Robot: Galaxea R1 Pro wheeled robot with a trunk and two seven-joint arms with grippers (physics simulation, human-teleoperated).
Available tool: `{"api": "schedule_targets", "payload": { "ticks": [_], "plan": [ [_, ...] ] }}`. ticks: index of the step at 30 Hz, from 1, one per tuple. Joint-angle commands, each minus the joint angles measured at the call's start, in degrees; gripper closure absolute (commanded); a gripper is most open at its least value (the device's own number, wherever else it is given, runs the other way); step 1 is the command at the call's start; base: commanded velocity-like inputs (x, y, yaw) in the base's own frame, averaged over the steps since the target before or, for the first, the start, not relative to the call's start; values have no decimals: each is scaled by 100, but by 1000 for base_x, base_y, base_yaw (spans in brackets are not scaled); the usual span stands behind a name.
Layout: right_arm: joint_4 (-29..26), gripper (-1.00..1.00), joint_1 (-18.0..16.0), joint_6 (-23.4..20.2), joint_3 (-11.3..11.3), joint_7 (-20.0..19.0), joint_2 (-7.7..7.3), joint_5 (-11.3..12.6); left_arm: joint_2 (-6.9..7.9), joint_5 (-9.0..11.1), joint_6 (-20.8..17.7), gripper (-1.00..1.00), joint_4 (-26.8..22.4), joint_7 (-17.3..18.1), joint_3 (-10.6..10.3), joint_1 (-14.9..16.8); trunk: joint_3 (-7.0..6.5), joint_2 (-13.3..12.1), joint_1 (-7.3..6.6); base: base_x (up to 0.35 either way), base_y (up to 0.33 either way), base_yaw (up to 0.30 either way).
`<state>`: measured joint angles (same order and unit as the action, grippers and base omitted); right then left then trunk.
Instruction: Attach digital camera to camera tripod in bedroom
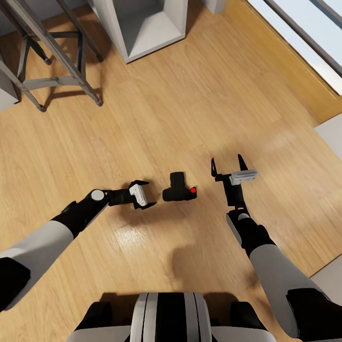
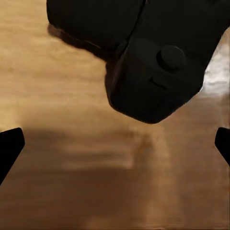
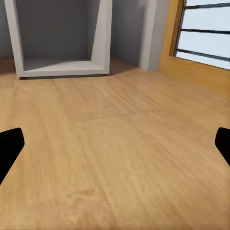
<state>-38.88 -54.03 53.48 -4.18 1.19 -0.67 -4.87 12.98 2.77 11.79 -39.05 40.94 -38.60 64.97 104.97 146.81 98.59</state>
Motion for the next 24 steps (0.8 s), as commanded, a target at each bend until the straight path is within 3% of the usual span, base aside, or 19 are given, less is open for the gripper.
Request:
{"api": "schedule_targets", "payload": {
  "ticks": [1,4,9,17,24],
  "plan": [
    [3,-100,-3,13,-10,13,-3,-16,7,30,25,-100,3,-7,-117,7,3,1,-1,0,0,0],
    [3,-100,-3,13,-9,13,-3,-18,10,24,30,-100,3,-11,-448,7,3,1,-1,0,0,0],
    [3,-100,-3,13,-7,13,-3,-17,11,17,33,-100,3,-24,-718,7,3,1,-1,0,0,0],
    [3,-100,-3,13,-9,13,-3,-14,6,2,34,-100,-4,-33,-865,7,3,1,-1,0,0,0],
    [3,-100,-3,13,-11,13,-3,-16,-19,-3,34,-100,-18,-31,-875,7,3,1,-1,0,0,0]
  ]
}}
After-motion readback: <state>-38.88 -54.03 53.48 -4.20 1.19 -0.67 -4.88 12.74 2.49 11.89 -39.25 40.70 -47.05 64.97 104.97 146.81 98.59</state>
